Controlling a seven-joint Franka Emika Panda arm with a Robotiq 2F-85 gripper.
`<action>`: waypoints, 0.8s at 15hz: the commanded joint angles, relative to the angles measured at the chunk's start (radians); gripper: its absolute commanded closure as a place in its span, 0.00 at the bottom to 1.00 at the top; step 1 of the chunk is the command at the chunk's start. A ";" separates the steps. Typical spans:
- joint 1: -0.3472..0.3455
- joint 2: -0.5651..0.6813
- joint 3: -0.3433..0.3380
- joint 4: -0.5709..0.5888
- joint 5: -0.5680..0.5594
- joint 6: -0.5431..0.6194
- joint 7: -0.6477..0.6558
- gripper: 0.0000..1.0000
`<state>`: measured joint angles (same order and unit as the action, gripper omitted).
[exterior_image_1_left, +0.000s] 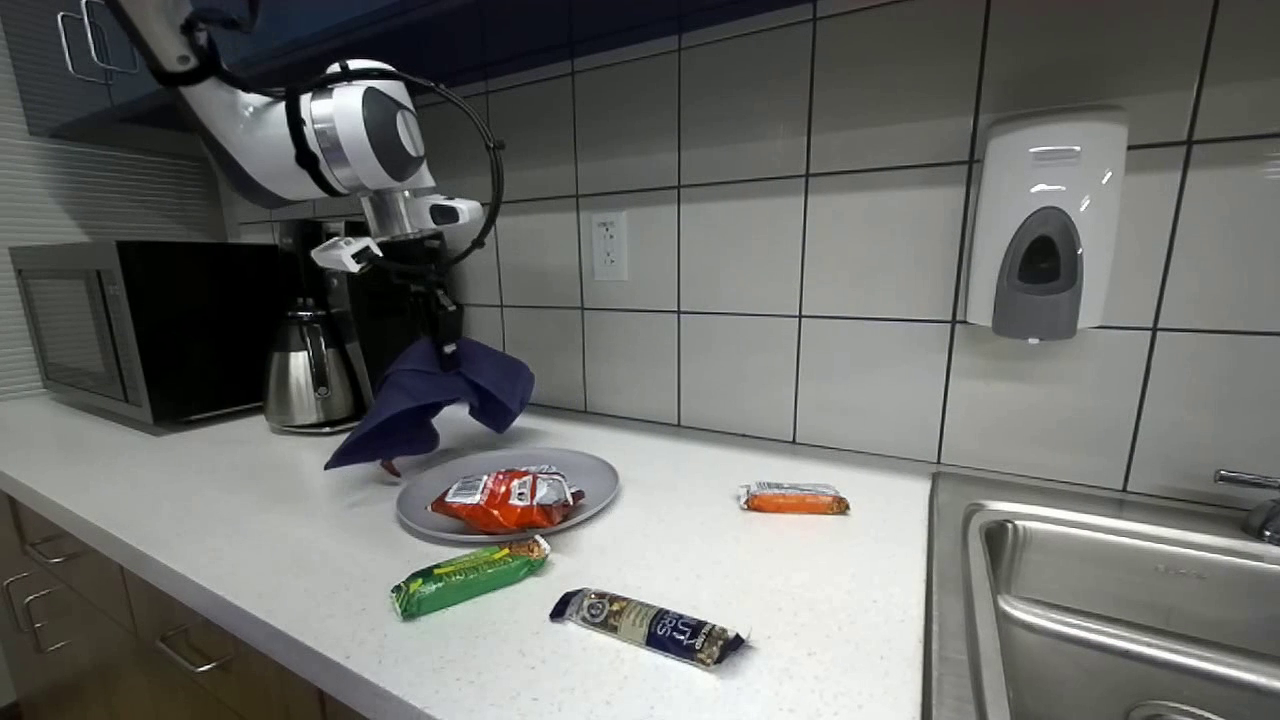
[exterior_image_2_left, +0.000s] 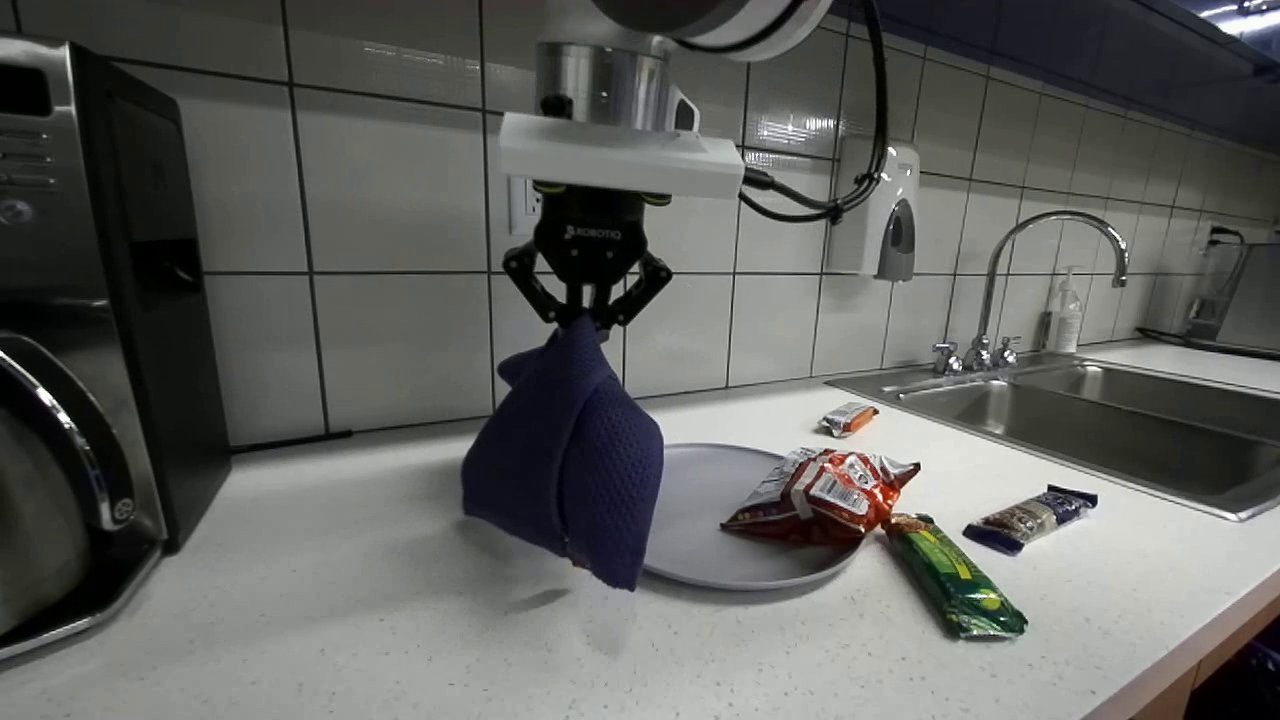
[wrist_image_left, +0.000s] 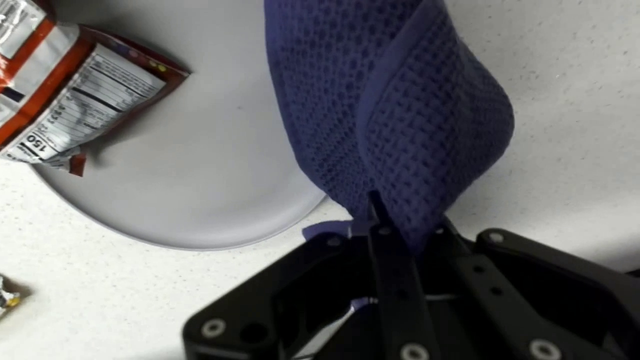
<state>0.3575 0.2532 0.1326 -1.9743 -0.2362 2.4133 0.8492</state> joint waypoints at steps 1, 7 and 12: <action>0.007 -0.032 0.040 -0.011 0.011 0.015 -0.075 0.99; 0.031 -0.036 0.096 -0.018 0.031 0.026 -0.176 0.99; 0.043 -0.021 0.119 -0.017 0.062 0.023 -0.244 0.99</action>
<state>0.4007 0.2433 0.2429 -1.9783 -0.2076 2.4332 0.6650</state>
